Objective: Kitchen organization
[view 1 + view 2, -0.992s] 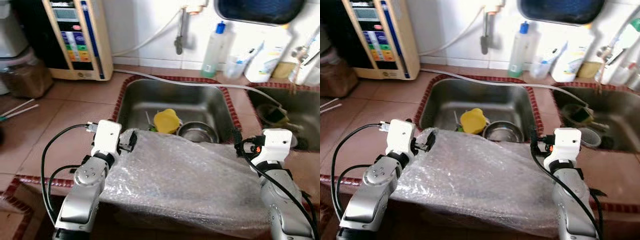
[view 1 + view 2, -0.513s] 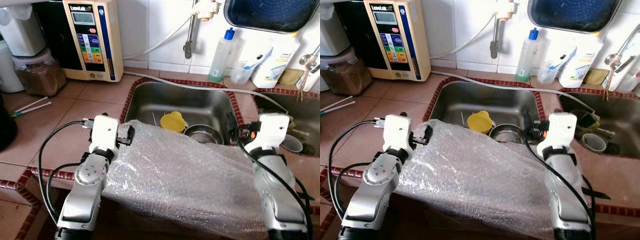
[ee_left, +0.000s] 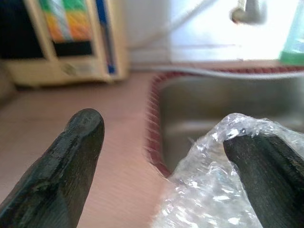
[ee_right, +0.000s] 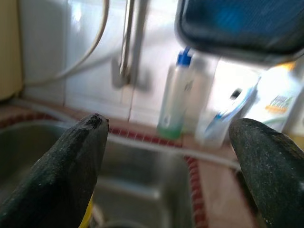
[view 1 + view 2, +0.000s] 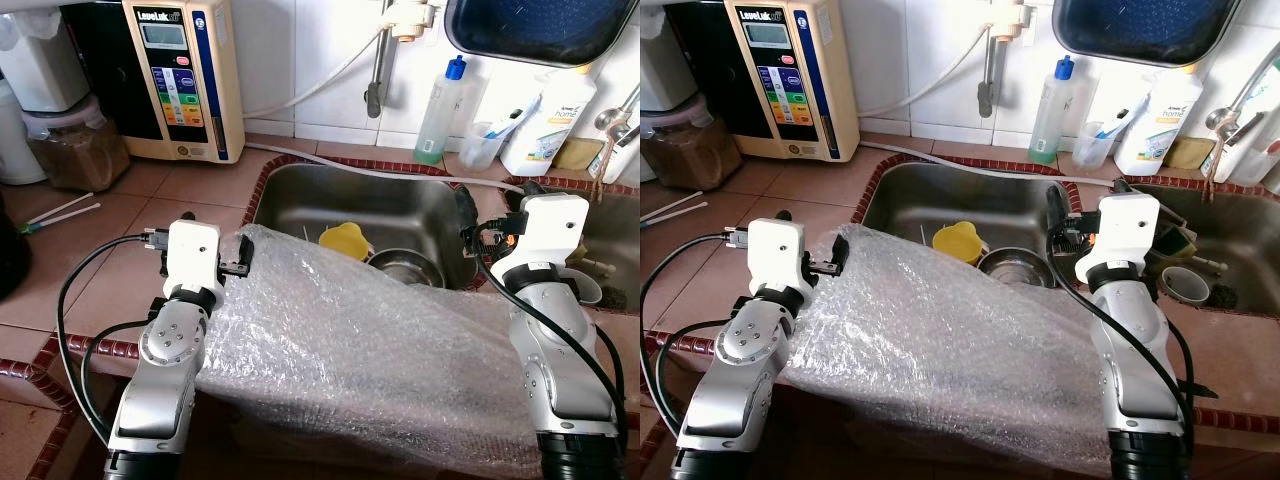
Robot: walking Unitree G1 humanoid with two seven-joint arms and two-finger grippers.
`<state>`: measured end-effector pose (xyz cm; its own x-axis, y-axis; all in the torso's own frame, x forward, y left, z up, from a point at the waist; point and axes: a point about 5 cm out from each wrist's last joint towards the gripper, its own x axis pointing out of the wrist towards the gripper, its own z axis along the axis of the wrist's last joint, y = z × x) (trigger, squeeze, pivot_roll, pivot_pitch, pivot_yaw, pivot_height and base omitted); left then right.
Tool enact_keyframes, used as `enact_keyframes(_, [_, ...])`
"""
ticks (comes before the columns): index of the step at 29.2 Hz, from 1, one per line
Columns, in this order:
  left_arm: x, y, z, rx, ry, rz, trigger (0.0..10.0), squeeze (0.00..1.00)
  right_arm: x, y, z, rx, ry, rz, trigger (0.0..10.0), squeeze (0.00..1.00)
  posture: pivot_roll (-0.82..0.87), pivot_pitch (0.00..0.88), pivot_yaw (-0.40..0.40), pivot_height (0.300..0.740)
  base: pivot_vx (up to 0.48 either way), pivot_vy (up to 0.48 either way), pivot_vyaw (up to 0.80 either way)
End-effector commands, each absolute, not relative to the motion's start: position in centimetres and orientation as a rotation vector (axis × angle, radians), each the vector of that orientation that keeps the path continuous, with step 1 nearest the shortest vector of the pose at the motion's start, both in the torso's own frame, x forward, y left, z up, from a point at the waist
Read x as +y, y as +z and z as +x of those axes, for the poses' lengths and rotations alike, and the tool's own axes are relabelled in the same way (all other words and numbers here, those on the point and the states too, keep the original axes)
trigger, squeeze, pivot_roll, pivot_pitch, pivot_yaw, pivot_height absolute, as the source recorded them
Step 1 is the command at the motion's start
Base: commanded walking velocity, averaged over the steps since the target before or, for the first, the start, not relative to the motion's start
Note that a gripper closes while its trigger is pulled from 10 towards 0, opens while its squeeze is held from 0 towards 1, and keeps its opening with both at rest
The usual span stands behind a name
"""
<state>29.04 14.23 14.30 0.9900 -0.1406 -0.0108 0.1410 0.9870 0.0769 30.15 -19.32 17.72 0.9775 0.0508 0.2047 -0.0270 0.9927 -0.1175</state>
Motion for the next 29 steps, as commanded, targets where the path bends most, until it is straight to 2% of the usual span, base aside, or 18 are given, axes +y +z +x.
enact_keyframes(1, [13.3, 14.2, 28.7, 0.033, -0.204, 0.063, 10.0, 0.0, -19.3, 17.0, 30.1, -0.17, 0.049, -0.122, 10.0, 0.0, 0.06, 0.0, -0.022, 0.74, 0.0, 0.0, 0.0])
enact_keyframes(3, [12.8, 13.4, 28.0, 0.093, -0.269, 0.058, 10.0, 0.0, -19.3, 16.6, 30.1, -0.158, 0.054, -0.144, 10.0, 0.0, 0.07, 0.0, -0.026, 0.74, 0.0, 0.0, 0.0])
enact_keyframes(10, [13.1, 13.8, 26.8, 0.19, -0.317, 0.037, 10.0, 0.0, -19.8, 15.9, 30.2, -0.12, 0.053, -0.142, 10.0, 0.0, 0.07, 0.0, -0.029, 0.74, 0.0, 0.0, 0.0])
enact_keyframes(15, [14.1, 15.5, 26.0, 0.169, -0.328, 0.049, 10.0, 0.0, -19.8, 15.3, 30.2, -0.099, 0.063, -0.146, 10.0, 0.0, 0.08, 0.0, -0.032, 0.74, 0.0, 0.0, 0.0])
enact_keyframes(21, [13.5, 17.3, 25.4, 0.116, -0.403, 0.113, 10.0, 0.0, -19.6, 15.1, 30.4, -0.091, 0.072, -0.146, 10.0, 0.0, 0.09, 0.0, -0.037, 0.74, 0.0, 0.0, 0.0])
enact_keyframes(29, [13.4, 16.1, 24.8, 0.14, -0.393, 0.143, 10.0, 0.0, -19.6, 15.1, 30.6, -0.092, 0.077, -0.144, 10.0, 0.0, 0.09, 0.0, -0.039, 0.74, 0.0, 0.0, 0.0])
